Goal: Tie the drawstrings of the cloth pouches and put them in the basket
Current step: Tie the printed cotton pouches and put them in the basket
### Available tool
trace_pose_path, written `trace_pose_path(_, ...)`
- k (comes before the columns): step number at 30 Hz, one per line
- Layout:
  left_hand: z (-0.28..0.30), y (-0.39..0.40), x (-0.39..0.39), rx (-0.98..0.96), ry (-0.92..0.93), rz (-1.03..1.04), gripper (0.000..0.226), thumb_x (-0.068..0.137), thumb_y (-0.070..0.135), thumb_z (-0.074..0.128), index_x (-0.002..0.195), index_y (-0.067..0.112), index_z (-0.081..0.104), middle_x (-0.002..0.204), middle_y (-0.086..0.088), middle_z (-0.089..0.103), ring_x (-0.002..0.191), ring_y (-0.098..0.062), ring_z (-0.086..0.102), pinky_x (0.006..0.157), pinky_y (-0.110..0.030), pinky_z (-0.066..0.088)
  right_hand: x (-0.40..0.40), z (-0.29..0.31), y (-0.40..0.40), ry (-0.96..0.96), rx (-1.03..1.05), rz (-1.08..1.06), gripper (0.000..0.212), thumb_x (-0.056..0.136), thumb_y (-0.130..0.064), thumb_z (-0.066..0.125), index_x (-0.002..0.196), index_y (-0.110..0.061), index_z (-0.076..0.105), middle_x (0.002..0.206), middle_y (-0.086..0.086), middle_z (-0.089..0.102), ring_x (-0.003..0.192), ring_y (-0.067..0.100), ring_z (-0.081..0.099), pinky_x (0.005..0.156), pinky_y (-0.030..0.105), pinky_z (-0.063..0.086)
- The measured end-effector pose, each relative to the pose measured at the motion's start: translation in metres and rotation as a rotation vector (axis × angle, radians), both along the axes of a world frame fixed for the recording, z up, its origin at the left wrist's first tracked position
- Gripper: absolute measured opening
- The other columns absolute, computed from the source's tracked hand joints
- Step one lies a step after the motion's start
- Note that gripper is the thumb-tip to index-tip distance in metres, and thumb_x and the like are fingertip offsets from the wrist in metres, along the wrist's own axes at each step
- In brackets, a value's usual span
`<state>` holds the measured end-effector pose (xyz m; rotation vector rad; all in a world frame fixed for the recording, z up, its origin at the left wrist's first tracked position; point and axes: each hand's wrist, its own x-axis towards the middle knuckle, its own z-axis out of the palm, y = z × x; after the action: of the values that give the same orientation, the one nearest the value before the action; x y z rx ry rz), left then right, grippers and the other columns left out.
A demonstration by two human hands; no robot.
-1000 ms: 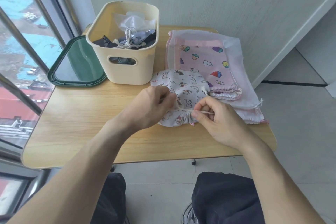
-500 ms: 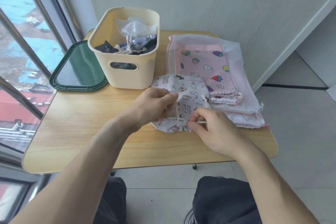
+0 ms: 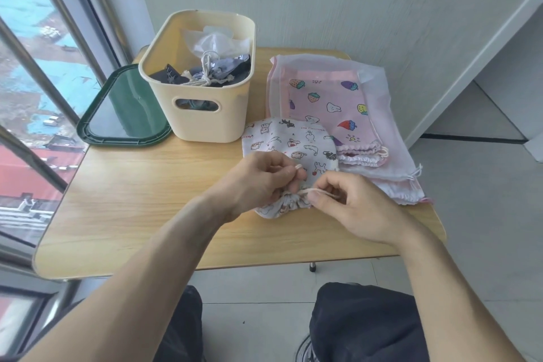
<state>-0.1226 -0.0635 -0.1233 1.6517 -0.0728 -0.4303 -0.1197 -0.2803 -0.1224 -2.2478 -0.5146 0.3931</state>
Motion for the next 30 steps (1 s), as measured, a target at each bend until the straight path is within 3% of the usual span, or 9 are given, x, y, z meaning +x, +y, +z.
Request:
trace_pose_path(4,0.002,-0.003,-0.001,0.039,-0.039,-0.018,0.020,0.096,0.021,0.065,0.093,0.004,0.074,0.073,-0.008,0.069,0.046,-0.012,0.039,0.043,-0.019,0.032,0.000,0.002,0.001,0.025,0.252,0.020,0.015,0.096,-0.037,0.063,0.093,-0.024,0.070,0.089,0.002,0.072,0.084,0.028,0.064,0.081,0.044,0.051)
trace_pose_path(9,0.003,-0.004,-0.004,0.143,-0.065,-0.155,0.027,0.099,0.027,0.061,0.079,0.010,0.070,0.068,-0.007,0.068,0.048,-0.017,0.040,0.047,-0.026,0.031,-0.001,0.002,0.007,-0.019,0.386,-0.018,0.018,0.094,-0.030,0.063,0.090,-0.014,0.070,0.084,0.018,0.067,0.080,0.036,0.060,0.077,0.050,0.049)
trace_pose_path(13,0.006,-0.007,-0.003,0.046,0.038,-0.257,0.022,0.095,0.010,0.050,0.080,0.000,0.063,0.065,-0.010,0.051,0.049,-0.017,0.028,0.045,-0.026,0.018,0.001,-0.004,0.012,-0.043,0.393,-0.085,0.017,0.095,-0.031,0.064,0.088,-0.017,0.070,0.075,0.006,0.070,0.076,0.028,0.066,0.075,0.045,0.055)
trace_pose_path(17,0.007,-0.008,-0.003,0.111,0.025,-0.210,0.031,0.091,0.031,0.058,0.083,0.003,0.068,0.055,0.000,0.041,0.048,-0.016,0.026,0.046,-0.030,0.016,0.002,-0.007,0.016,-0.066,0.418,-0.114,0.007,0.097,-0.024,0.065,0.095,-0.020,0.069,0.075,0.005,0.073,0.074,0.024,0.069,0.073,0.042,0.056)
trace_pose_path(20,0.008,-0.007,-0.002,0.086,0.034,-0.134,0.028,0.099,0.024,0.055,0.078,0.009,0.068,0.054,0.001,0.040,0.045,-0.013,0.024,0.040,-0.022,0.019,0.004,-0.003,0.014,-0.013,0.485,-0.103,0.020,0.087,-0.026,0.071,0.106,-0.024,0.064,0.073,0.009,0.061,0.070,0.033,0.053,0.070,0.044,0.045)
trace_pose_path(22,0.009,-0.007,-0.002,0.021,0.053,-0.103,0.029,0.099,0.019,0.053,0.075,0.011,0.065,0.057,-0.003,0.038,0.046,-0.015,0.021,0.040,-0.022,0.017,0.004,0.000,0.010,-0.003,0.489,-0.075,0.022,0.079,-0.030,0.073,0.097,-0.024,0.062,0.073,0.005,0.047,0.069,0.032,0.039,0.068,0.045,0.039)
trace_pose_path(26,0.010,-0.006,-0.003,0.009,0.045,-0.087,0.032,0.100,0.018,0.050,0.071,0.010,0.059,0.058,-0.006,0.035,0.046,-0.014,0.020,0.041,-0.023,0.015,0.001,-0.002,0.011,-0.052,0.374,-0.016,0.025,0.077,-0.044,0.073,0.081,-0.021,0.067,0.071,0.008,0.056,0.067,0.037,0.042,0.061,0.051,0.039)
trace_pose_path(30,0.010,-0.005,-0.003,0.012,0.045,-0.106,0.033,0.101,0.020,0.050,0.069,0.012,0.056,0.058,-0.005,0.036,0.045,-0.014,0.022,0.042,-0.025,0.015,0.001,-0.005,0.012,-0.093,0.345,-0.064,0.029,0.075,-0.051,0.076,0.086,-0.025,0.070,0.072,-0.002,0.053,0.066,0.026,0.040,0.060,0.044,0.038)
